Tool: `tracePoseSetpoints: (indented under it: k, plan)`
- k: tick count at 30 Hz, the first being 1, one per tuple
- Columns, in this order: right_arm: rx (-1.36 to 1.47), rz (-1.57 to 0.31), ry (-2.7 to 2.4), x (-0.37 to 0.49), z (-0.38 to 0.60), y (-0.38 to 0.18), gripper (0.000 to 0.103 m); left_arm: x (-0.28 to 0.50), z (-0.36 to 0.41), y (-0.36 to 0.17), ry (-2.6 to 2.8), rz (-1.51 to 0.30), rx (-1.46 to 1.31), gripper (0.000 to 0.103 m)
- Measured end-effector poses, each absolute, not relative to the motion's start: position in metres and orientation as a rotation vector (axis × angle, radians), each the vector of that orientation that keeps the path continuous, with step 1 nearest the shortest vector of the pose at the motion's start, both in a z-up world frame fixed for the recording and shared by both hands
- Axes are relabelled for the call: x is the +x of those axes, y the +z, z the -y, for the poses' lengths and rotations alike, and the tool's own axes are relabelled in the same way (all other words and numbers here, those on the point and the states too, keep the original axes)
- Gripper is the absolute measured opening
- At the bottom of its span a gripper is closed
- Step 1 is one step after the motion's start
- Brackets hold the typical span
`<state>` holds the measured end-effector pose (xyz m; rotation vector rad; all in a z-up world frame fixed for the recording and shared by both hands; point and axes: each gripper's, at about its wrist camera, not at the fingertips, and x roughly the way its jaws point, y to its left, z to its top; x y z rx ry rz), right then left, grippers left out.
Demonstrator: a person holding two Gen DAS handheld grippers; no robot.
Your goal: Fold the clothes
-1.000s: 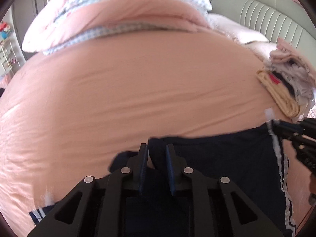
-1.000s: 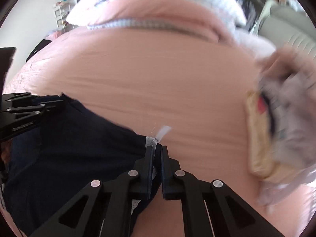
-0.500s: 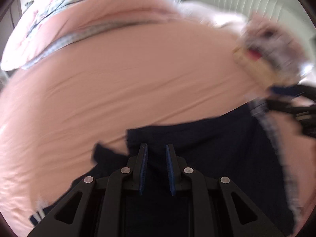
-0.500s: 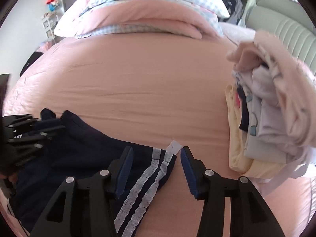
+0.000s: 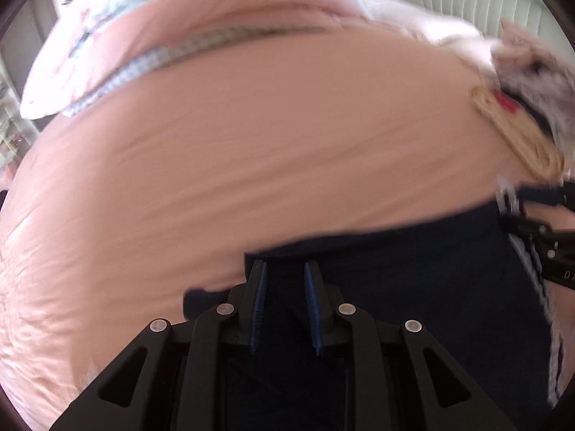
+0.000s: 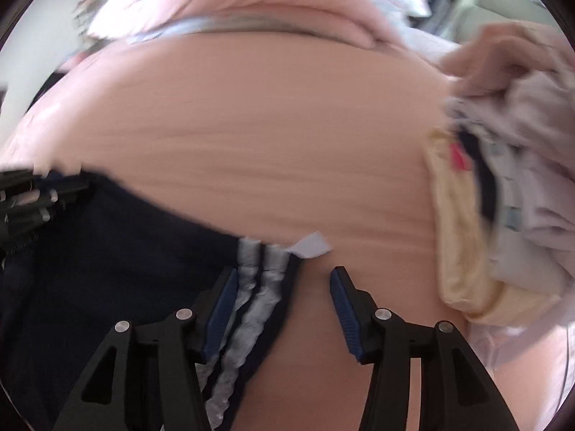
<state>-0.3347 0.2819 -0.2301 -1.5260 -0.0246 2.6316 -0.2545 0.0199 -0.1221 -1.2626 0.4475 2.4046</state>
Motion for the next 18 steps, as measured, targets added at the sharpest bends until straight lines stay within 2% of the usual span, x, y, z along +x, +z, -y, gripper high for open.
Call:
tracePoseSetpoints:
  k: [3, 7, 11, 15, 18]
  plan:
    - [-1.46, 0.017, 2.615, -0.326, -0.286, -0.215, 0.051, -0.236, -0.002, -0.086, 2.478, -0.286, -1.204, 0.019]
    - [-1.487, 0.022, 2.715, -0.303, -0.271, -0.193, 0.051, -0.191, 0.025, -0.065, 2.492, -0.261, -1.239, 0.019]
    - [-1.582, -0.033, 2.788, -0.276, -0.243, -0.176, 0.052, -0.14, 0.064, -0.072, 2.473, -0.192, -1.464, 0.019]
    - [-1.649, -0.011, 2.823, -0.238, -0.202, -0.167, 0.054, -0.097, 0.086, -0.075, 2.451, -0.06, -1.522, 0.02]
    - [-1.679, -0.013, 2.826, -0.207, -0.179, -0.173, 0.054, -0.085, 0.091, -0.079, 2.445, -0.044, -1.546, 0.02]
